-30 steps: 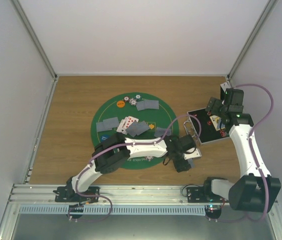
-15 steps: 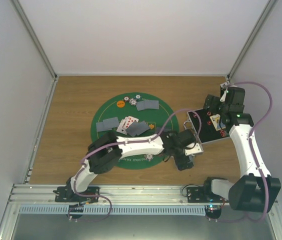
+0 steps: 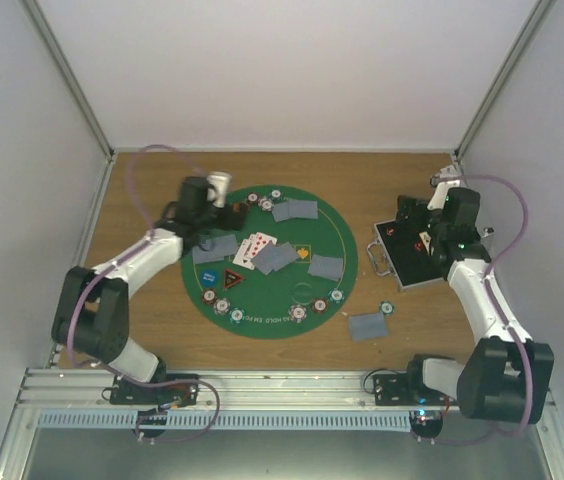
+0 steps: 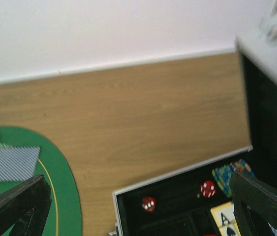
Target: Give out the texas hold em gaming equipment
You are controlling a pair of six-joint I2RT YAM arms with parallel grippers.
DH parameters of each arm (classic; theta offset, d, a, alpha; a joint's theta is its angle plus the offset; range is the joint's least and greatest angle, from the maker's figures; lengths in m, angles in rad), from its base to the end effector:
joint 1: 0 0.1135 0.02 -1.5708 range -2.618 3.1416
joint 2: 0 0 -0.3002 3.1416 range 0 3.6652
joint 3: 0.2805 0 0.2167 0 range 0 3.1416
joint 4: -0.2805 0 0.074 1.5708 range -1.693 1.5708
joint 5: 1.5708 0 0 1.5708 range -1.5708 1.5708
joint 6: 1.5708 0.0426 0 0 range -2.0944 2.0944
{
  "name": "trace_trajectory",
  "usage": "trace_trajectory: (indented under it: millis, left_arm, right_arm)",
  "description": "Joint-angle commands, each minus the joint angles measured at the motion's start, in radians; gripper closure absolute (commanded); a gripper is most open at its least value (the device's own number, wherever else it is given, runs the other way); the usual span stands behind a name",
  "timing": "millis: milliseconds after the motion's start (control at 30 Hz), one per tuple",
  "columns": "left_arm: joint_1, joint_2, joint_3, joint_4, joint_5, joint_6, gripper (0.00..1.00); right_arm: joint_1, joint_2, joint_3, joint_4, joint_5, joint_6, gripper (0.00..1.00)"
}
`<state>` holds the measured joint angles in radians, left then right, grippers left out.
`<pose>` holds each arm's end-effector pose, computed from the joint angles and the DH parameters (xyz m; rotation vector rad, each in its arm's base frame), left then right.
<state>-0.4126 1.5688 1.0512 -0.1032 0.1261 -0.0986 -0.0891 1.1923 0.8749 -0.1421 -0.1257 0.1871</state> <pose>0.2952 -0.1351 0.2952 0.4178 2.1785 -0.4237 0.2294 -0.0151 0.3329 0.2009 2.0216 0.1893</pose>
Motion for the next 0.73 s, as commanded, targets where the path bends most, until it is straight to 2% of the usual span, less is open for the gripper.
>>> trace_trajectory:
  millis: [0, 100, 233, 433, 600, 700]
  left_arm:
    - [0.248, -0.111, -0.212, 0.253, -0.036, -0.123, 0.02]
    - [0.368, -0.175, -0.365, 0.422, -0.093, -0.153, 0.02]
    - [0.473, -0.227, -0.479, 0.511, -0.183, -0.200, 0.01]
    - [0.479, -0.256, -0.594, 0.600, -0.251, -0.156, 0.01]
    - [0.477, -0.295, -0.684, 0.715, -0.254, -0.117, 0.01]
    - [0.476, -0.292, -0.671, 0.707, -0.252, -0.103, 0.01]
  right_arm:
    - [-0.007, -0.015, -0.178, 0.299, -0.008, -0.051, 0.00]
    - [-0.007, 0.001, -0.292, 0.423, 0.065, -0.053, 0.00]
    - [-0.007, 0.065, -0.368, 0.540, 0.124, -0.034, 0.00]
    - [-0.007, 0.153, -0.390, 0.661, 0.176, -0.056, 0.00]
    - [-0.007, 0.190, -0.430, 0.760, 0.204, -0.050, 0.00]
    - [-0.006, 0.208, -0.444, 0.797, 0.216, -0.044, 0.00]
